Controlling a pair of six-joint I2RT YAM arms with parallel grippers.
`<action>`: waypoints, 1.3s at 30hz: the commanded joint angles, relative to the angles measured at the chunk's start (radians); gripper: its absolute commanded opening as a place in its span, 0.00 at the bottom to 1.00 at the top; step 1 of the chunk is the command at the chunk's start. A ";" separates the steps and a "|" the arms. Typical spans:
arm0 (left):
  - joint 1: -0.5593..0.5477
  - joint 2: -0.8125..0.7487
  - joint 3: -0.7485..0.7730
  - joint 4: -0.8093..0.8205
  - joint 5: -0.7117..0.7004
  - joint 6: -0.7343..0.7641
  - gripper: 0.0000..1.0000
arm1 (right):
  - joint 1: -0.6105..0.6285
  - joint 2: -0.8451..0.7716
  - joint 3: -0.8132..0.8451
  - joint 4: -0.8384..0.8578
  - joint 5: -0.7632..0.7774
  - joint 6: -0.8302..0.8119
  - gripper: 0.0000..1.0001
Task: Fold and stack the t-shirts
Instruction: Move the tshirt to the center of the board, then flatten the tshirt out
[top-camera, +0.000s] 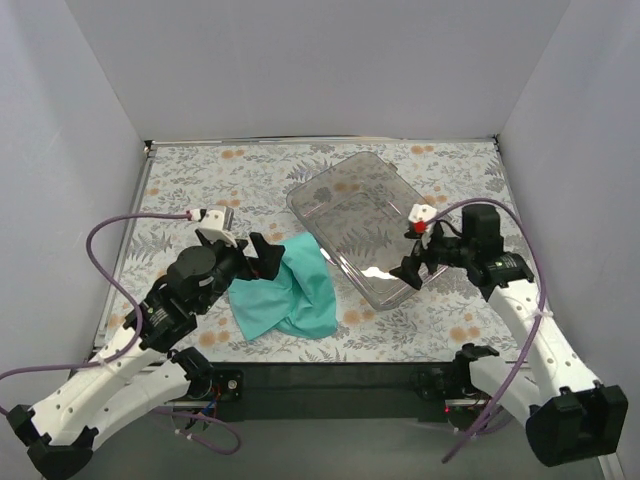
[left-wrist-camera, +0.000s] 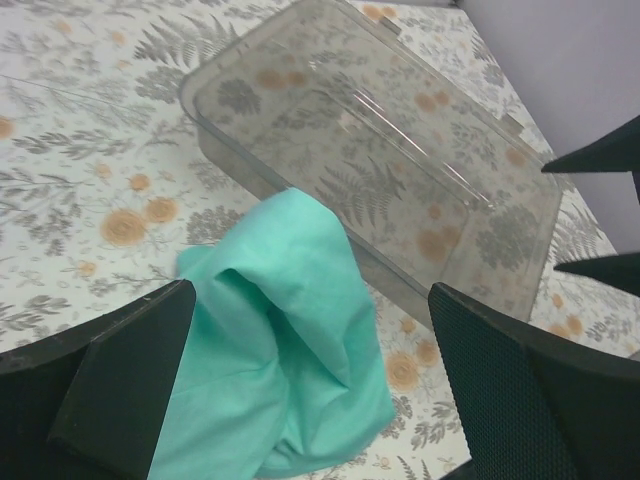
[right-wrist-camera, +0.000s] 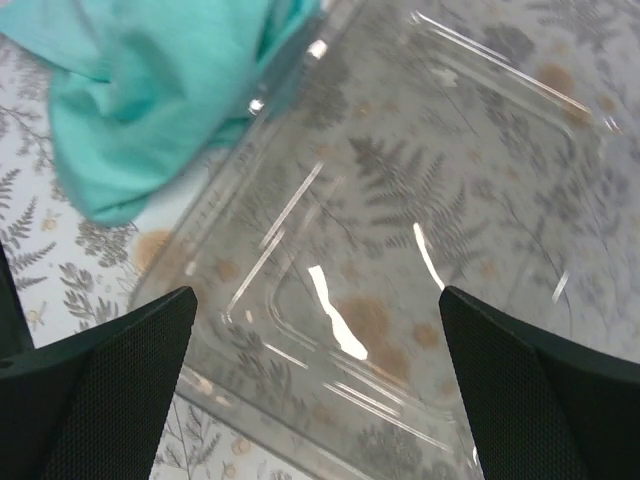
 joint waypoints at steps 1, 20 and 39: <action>-0.002 -0.062 0.017 -0.109 -0.139 0.094 0.98 | 0.236 0.056 0.116 -0.097 0.203 -0.010 0.97; -0.002 -0.285 -0.098 -0.132 -0.181 0.074 0.98 | 0.676 0.576 0.345 -0.082 0.693 0.168 0.87; -0.002 -0.290 -0.104 -0.123 -0.152 0.086 0.98 | 0.299 0.703 0.458 -0.007 0.840 0.311 0.01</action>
